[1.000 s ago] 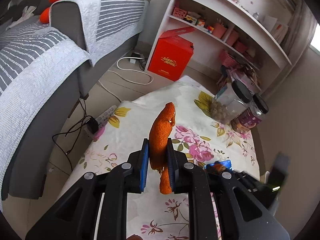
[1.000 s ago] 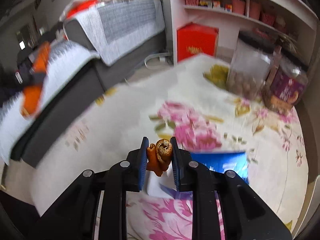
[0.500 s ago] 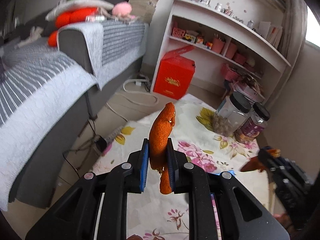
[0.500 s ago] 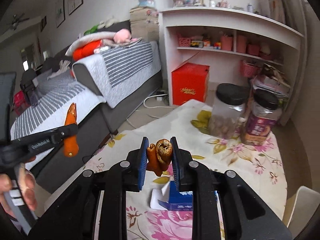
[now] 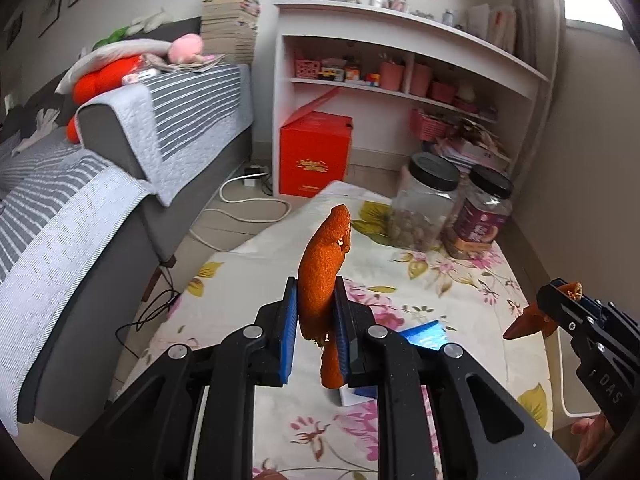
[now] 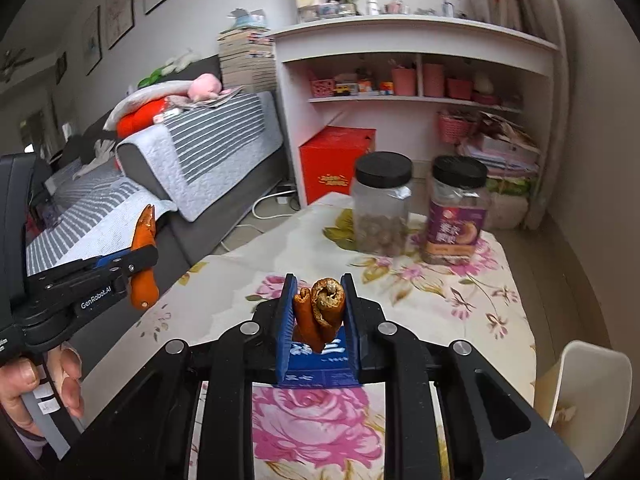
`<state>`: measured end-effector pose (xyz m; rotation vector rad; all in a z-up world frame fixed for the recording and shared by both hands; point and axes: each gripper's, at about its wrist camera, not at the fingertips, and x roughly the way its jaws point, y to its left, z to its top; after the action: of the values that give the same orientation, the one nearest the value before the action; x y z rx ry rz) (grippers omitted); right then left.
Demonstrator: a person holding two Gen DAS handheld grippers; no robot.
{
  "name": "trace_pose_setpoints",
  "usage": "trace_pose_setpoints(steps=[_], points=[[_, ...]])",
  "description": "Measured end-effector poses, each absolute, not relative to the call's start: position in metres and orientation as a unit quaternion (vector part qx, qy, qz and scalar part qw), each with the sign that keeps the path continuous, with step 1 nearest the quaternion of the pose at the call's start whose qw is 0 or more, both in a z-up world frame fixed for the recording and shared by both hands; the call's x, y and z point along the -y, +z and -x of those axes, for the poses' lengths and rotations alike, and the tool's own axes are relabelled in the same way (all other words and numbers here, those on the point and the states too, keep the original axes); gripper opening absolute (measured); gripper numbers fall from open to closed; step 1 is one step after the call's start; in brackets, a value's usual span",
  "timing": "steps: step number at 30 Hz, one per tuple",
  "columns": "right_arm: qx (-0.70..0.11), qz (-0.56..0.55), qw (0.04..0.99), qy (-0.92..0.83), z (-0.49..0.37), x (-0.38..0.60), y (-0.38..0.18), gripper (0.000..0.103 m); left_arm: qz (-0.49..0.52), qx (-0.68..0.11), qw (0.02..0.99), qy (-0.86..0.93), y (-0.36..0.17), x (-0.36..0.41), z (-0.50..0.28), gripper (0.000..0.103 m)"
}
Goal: Collect trash
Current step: 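Carry both orange peels over the wastebasket while opening both tools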
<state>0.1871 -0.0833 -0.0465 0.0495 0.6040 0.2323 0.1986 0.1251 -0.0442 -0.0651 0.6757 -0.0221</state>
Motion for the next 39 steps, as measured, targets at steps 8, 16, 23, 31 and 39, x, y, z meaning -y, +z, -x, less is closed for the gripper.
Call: trace_pose_setpoints(steps=[8,16,23,31,39], points=[[-0.289,-0.043,0.952,0.088,-0.179,0.118,-0.043,0.021,0.006,-0.334,0.942,-0.037,-0.048,-0.077,-0.201,0.017],[-0.287,-0.049,0.955,0.054,-0.163,0.153,-0.040,0.021,-0.003,-0.333,0.940,-0.072,-0.045,-0.035,-0.200,0.017],[-0.282,-0.073,0.957,0.012,-0.150,0.199,-0.035,0.021,-0.015,-0.337,0.935,-0.112,-0.042,0.018,-0.201,0.017],[-0.274,-0.109,0.954,-0.045,-0.132,0.256,-0.030,0.021,-0.021,-0.342,0.926,-0.156,-0.042,0.080,-0.200,0.017],[-0.270,-0.131,0.947,-0.119,-0.113,0.312,-0.029,0.022,-0.032,-0.354,0.914,-0.194,-0.049,0.140,-0.193,0.017]])
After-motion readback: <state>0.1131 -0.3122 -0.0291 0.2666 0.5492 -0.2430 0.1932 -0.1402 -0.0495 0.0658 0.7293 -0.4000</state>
